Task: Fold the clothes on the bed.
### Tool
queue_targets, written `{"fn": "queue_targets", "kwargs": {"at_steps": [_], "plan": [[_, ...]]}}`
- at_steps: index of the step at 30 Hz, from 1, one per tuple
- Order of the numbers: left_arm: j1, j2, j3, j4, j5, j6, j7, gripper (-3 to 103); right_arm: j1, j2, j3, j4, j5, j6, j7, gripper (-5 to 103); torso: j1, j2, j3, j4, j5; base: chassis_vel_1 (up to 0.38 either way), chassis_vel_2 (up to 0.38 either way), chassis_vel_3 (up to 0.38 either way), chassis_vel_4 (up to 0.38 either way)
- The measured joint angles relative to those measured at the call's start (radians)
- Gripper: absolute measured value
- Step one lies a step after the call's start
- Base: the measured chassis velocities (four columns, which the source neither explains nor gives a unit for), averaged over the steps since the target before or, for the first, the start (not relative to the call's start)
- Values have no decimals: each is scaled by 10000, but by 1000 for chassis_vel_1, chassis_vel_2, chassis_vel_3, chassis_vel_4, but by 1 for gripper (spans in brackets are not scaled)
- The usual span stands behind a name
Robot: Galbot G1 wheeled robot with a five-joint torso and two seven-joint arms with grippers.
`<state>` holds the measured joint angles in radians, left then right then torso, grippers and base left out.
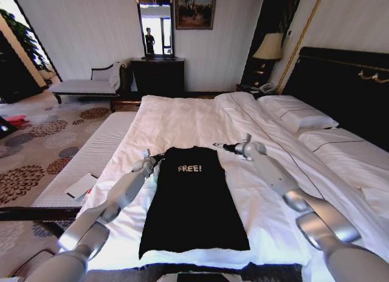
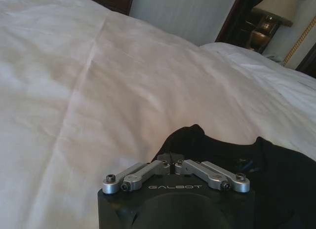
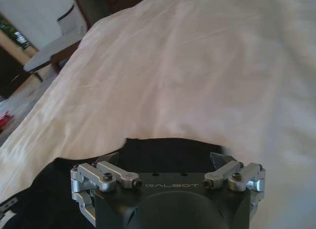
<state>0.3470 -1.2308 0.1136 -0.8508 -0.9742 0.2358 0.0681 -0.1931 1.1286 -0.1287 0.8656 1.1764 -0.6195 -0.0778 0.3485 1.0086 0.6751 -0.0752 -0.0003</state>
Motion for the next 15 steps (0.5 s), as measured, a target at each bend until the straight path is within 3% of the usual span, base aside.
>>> {"fn": "queue_targets", "kwargs": {"at_steps": [8, 15], "plan": [[-11, -124, 262, -99, -24, -24, 30, 0, 327, 677, -134, -1200, -969, 333, -622, 100, -1, 0, 0, 1, 2, 0, 0, 0, 0], [35, -354, 405, -56, 23, -92, 94, 0, 324, 411, 248, -1894, -1599, 969, -999, 100, -1, 0, -1, -3, 4, 0, 0, 0, 0]]}}
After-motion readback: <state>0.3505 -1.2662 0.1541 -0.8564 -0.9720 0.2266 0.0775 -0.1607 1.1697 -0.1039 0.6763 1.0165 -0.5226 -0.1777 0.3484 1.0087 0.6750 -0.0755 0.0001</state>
